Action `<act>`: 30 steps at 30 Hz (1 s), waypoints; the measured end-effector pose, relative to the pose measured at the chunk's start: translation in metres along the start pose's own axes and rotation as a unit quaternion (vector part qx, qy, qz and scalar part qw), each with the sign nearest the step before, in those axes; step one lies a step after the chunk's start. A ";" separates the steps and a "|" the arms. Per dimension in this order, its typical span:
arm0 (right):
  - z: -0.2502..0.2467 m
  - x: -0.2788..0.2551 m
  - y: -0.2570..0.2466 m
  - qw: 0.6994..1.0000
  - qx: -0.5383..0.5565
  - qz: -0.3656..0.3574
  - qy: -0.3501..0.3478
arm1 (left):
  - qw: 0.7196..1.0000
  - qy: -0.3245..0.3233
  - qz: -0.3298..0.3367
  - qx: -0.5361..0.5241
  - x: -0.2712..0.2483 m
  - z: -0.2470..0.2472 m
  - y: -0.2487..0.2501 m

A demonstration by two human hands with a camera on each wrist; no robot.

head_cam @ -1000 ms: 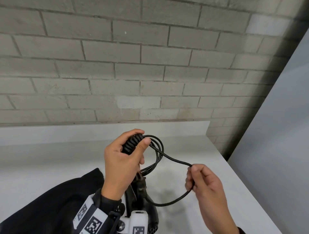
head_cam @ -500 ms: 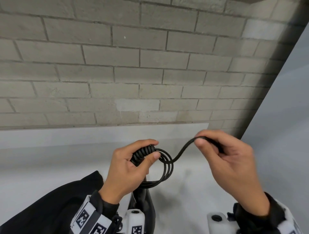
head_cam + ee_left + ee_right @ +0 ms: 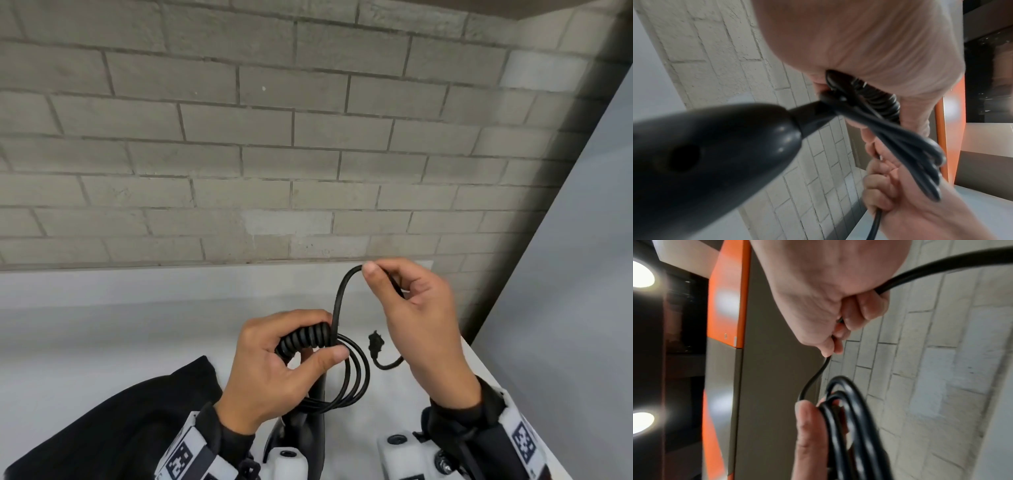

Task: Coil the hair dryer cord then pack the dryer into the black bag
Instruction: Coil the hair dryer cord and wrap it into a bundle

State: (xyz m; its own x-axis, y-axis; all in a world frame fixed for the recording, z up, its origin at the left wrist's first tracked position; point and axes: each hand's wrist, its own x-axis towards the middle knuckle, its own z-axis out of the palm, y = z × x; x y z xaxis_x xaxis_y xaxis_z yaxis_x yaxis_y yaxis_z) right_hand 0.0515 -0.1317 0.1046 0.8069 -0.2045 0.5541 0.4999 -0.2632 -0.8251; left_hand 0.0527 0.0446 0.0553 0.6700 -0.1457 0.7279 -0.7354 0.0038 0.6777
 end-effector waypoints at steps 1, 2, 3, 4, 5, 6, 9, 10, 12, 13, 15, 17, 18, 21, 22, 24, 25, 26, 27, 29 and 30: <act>0.001 -0.002 0.006 1.000 0.003 0.022 0.000 | 1.000 0.008 0.005 0.000 0.000 0.000 0.000; 0.001 -0.005 0.011 0.999 0.004 0.048 -0.003 | 1.000 0.018 0.008 -0.001 0.000 0.001 0.000; 0.002 -0.009 0.018 0.997 0.008 0.074 -0.011 | 1.000 0.029 0.009 -0.003 0.000 0.001 0.000; 0.002 -0.015 0.022 0.994 0.018 0.102 -0.021 | 0.999 0.040 0.007 -0.005 0.000 0.001 -0.001; 0.004 -0.021 0.026 0.991 0.038 0.126 -0.031 | 0.999 0.052 0.002 -0.006 0.000 0.001 -0.001; 0.006 -0.028 0.028 0.986 0.062 0.148 -0.043 | 0.998 0.063 -0.002 -0.005 -0.001 0.002 -0.001; 0.012 -0.045 0.031 0.979 0.086 0.162 -0.084 | 0.996 0.084 -0.005 -0.003 -0.001 0.006 -0.001; 0.013 -0.050 0.029 0.979 0.090 0.157 -0.094 | 0.996 0.088 -0.002 -0.004 -0.001 0.007 -0.001; 0.016 -0.060 0.025 0.976 0.100 0.150 -0.123 | 0.995 0.098 0.000 -0.002 -0.002 0.009 -0.001; 0.018 -0.065 0.025 0.972 0.107 0.153 -0.142 | 0.995 0.103 -0.002 -0.003 -0.002 0.009 0.000; 0.021 -0.071 0.022 0.961 0.139 0.179 -0.161 | 0.994 0.107 -0.005 -0.011 -0.002 0.011 0.002; 0.021 -0.074 0.022 0.955 0.161 0.181 -0.172 | 0.994 0.113 -0.003 -0.006 -0.003 0.012 0.004; 0.021 -0.074 0.022 0.956 0.166 0.171 -0.173 | 0.993 0.119 -0.006 0.002 -0.002 0.012 0.004; 0.021 -0.073 0.023 0.963 0.151 0.126 -0.184 | 0.989 0.146 -0.026 0.020 -0.002 0.009 0.001; 0.022 -0.072 0.023 0.968 0.129 0.121 -0.176 | 0.988 0.152 -0.032 0.026 -0.002 0.008 0.000; 0.023 -0.072 0.023 0.973 0.109 0.118 -0.165 | 0.986 0.156 -0.039 0.039 -0.001 0.006 -0.001; 0.023 -0.072 0.022 0.973 0.109 0.120 -0.167 | 0.986 0.157 -0.044 0.041 -0.001 0.006 0.000; 0.023 -0.070 0.019 0.970 0.112 0.126 -0.173 | 0.985 0.159 -0.050 0.041 -0.001 0.006 0.001; 0.021 -0.068 0.017 0.968 0.116 0.129 -0.183 | 0.985 0.159 -0.058 0.041 -0.002 0.006 0.002; 0.017 -0.064 0.011 0.959 0.127 0.141 -0.211 | 0.984 0.154 -0.084 0.034 -0.002 0.007 0.004; 0.014 -0.062 0.009 0.957 0.124 0.140 -0.223 | 0.983 0.153 -0.097 0.025 -0.002 0.007 0.004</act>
State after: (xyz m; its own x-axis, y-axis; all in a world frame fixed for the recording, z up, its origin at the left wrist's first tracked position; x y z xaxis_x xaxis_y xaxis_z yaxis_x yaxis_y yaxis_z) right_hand 0.0106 -0.1078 0.0617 0.9462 0.2038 0.2515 0.2597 -0.0141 -0.9656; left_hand 0.0478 0.0377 0.0558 0.7916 0.1659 0.5881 -0.5898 -0.0442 0.8064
